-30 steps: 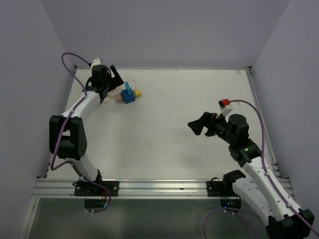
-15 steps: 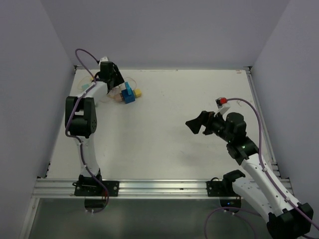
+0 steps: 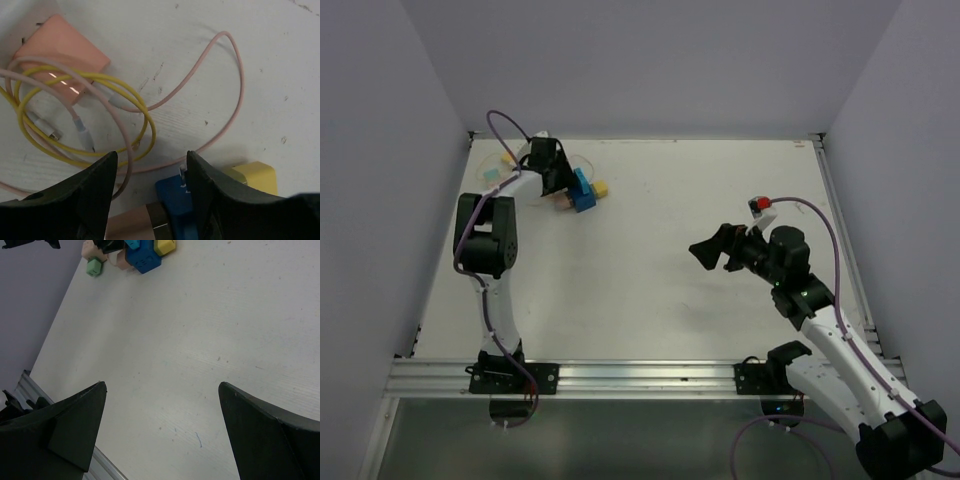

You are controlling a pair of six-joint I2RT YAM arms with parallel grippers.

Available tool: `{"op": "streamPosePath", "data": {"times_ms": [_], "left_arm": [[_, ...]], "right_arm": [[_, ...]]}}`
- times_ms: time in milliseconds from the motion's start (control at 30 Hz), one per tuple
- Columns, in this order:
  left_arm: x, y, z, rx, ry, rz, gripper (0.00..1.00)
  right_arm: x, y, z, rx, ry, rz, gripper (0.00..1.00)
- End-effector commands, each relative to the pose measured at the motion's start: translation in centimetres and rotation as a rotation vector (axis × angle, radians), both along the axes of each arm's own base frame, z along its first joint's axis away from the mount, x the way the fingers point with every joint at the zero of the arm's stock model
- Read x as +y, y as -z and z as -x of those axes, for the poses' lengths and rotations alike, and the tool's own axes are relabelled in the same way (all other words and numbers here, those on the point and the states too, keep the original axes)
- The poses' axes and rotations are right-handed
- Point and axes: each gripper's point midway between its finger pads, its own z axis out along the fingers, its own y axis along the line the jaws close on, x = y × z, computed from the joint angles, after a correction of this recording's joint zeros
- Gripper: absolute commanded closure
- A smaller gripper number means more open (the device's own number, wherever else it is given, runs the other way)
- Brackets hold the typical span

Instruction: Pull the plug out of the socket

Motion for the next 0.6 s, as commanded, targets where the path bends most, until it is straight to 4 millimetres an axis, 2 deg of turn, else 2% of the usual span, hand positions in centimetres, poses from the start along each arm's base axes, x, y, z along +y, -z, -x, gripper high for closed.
{"op": "streamPosePath", "data": {"times_ms": [0,100,167,233,433,567], "left_arm": [[-1.2,-2.1,1.4,-0.014,0.037,-0.017,0.39],[-1.9,-1.5,2.8,0.023,0.055,-0.018,0.39],[-2.6,-2.1,3.6,0.023,0.066,-0.011,0.39],[-3.5,-1.9,4.8,0.038,0.087,0.003,0.39],[-6.9,-2.0,9.0,0.062,0.17,0.046,0.3],[-8.0,-1.1,12.4,0.096,0.196,0.071,0.27]], "right_arm": [[0.5,-1.7,0.0,-0.057,-0.02,-0.033,0.02],[0.5,-1.9,0.2,-0.061,-0.023,-0.035,0.02],[0.5,-2.1,0.4,-0.062,-0.029,-0.039,0.02],[0.5,-2.3,0.5,-0.062,-0.03,-0.039,0.02],[0.5,-2.3,1.1,-0.058,-0.05,-0.029,0.03],[0.6,-2.2,1.7,-0.055,-0.082,-0.012,0.05]]}}
